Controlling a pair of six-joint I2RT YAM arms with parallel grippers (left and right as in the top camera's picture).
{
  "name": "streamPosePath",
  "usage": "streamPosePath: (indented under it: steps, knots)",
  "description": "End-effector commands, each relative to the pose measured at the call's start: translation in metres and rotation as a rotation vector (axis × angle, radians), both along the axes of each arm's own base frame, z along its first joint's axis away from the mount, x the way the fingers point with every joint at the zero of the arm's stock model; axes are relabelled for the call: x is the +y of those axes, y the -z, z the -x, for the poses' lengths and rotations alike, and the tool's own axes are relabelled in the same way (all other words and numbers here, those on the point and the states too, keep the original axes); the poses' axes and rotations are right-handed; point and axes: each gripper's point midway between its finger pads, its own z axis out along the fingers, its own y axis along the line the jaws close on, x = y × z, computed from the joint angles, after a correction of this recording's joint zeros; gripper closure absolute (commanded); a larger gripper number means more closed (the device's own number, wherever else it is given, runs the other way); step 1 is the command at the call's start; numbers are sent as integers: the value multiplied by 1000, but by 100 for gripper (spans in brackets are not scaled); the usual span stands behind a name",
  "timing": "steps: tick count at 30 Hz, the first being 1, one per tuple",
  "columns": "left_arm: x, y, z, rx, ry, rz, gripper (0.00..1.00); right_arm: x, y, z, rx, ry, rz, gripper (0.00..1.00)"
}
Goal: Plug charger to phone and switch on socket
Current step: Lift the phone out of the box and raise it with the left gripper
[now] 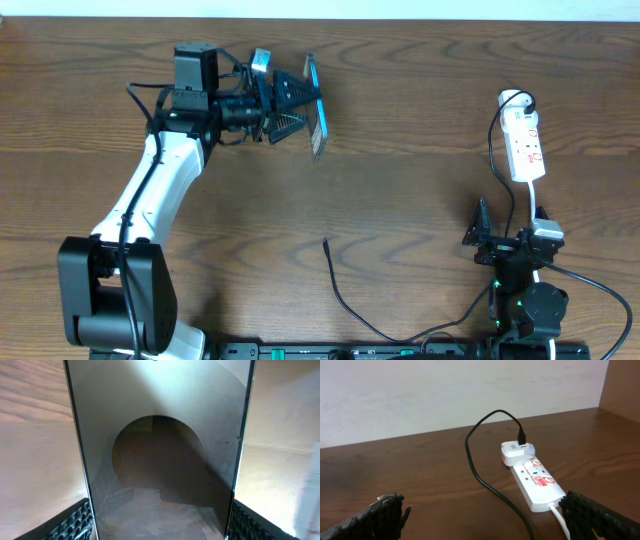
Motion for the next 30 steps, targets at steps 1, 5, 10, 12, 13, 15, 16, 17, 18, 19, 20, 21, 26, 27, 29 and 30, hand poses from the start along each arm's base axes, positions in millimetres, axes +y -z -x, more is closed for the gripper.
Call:
streamPosePath:
  steps: [1, 5, 10, 12, 13, 15, 16, 17, 18, 19, 20, 21, 26, 27, 29, 30]
  knots:
    - [-2, -36, 3, 207, -6, 126, 93, 0, 0, 0, -2, 4, -14, 1]
    - [-4, -47, 2, 299, -12, 177, 93, 0, 0, 0, -2, 4, -14, 1]
    - [-4, -50, 4, 465, -25, 216, 93, 0, 0, 0, -2, 4, -14, 1]
    - [-1, -51, 3, 506, -34, 227, 93, 0, 0, 0, -2, 4, -14, 1]
    - [1, -51, 2, 516, -40, 230, 93, 0, 0, 0, -2, 4, -14, 1]
    - [6, -51, 0, 552, -56, 241, 93, 0, 0, 0, -2, 4, -14, 1]
    - [8, -51, 0, 567, -61, 245, 93, 0, 0, 0, -2, 4, -14, 1]
    - [12, -51, -2, 596, -73, 254, 93, 0, 0, 0, -2, 4, -14, 1]
    - [14, -51, -3, 606, -80, 258, 93, 0, 0, 0, -2, 4, -14, 1]
    - [16, -51, -4, 604, -85, 260, 93, 0, 0, 0, -2, 4, -14, 1]
    - [18, -51, -5, 604, -89, 262, 93, 0, 0, 0, -2, 4, -14, 1]
    - [20, -52, -6, 605, -94, 263, 93, 0, 0, 0, -2, 4, -14, 1]
    - [24, -51, -7, 634, -109, 272, 93, 0, 0, 0, -2, 4, -14, 1]
    - [24, -51, -7, 637, -109, 273, 93, 0, 0, 0, -2, 4, -14, 1]
    - [24, -51, -7, 640, -110, 274, 93, 0, 0, 0, -2, 4, -14, 1]
    - [24, -51, -7, 640, -110, 274, 93, 0, 0, 0, -2, 4, -14, 1]
